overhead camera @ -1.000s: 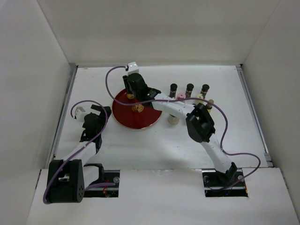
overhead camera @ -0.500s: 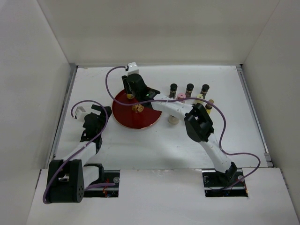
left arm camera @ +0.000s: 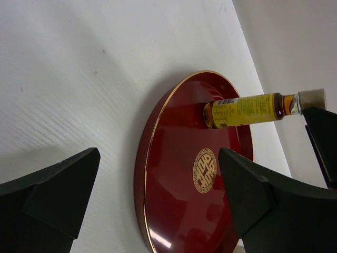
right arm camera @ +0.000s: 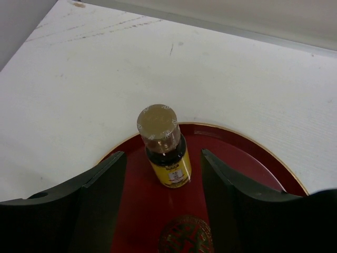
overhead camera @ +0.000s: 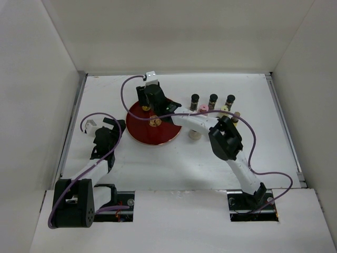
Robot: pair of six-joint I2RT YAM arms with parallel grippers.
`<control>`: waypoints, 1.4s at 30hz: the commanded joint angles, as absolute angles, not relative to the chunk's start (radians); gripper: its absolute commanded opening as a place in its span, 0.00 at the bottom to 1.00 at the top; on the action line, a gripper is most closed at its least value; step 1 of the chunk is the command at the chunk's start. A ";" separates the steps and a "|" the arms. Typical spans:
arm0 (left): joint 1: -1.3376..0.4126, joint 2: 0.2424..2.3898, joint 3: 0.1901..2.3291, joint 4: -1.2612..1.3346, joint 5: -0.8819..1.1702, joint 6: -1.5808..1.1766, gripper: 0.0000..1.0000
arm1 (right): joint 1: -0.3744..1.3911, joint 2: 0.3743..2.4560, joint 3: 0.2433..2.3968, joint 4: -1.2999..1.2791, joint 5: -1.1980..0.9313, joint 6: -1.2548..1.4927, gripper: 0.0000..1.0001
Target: Organize the condiment bottles
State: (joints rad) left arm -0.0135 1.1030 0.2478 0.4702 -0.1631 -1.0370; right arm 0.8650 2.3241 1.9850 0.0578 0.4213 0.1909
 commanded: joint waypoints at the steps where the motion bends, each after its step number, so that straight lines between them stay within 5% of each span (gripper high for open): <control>1: -0.018 1.101 0.247 0.523 -0.164 -1.042 1.00 | 0.871 2.188 1.959 0.144 0.419 0.195 0.65; 9: -0.019 1.098 0.247 0.523 -0.160 -1.039 1.00 | 0.877 1.870 1.641 0.241 0.431 0.153 0.71; 11: -0.022 1.092 0.247 0.523 -0.160 -1.039 1.00 | 0.877 1.769 1.505 0.255 0.446 0.158 0.63; 15: -0.022 1.097 0.247 0.520 -0.161 -1.042 1.00 | 0.872 1.505 1.188 0.212 0.511 0.186 0.31; 17: -0.027 1.097 0.250 0.517 -0.152 -1.046 1.00 | 0.867 1.390 1.056 0.151 0.549 0.222 0.27; 20: -0.038 1.083 0.250 0.515 -0.167 -1.040 1.00 | 0.857 1.289 0.942 0.023 0.577 0.285 0.31; 23: -0.031 1.092 0.250 0.512 -0.169 -1.042 1.00 | 0.849 1.240 0.868 -0.032 0.600 0.328 0.53; 25: -0.033 1.094 0.252 0.514 -0.163 -1.043 1.00 | 0.831 1.239 0.839 -0.014 0.594 0.333 0.58; 42: -0.051 1.127 0.259 0.523 -0.169 -1.039 1.00 | 0.755 1.402 0.839 0.187 0.552 0.299 0.47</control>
State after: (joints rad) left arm -0.0433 1.1286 0.2478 0.4755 -0.1677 -1.0370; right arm 0.7628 1.3907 0.8272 0.0742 0.5529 0.3096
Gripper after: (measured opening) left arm 0.997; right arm 0.478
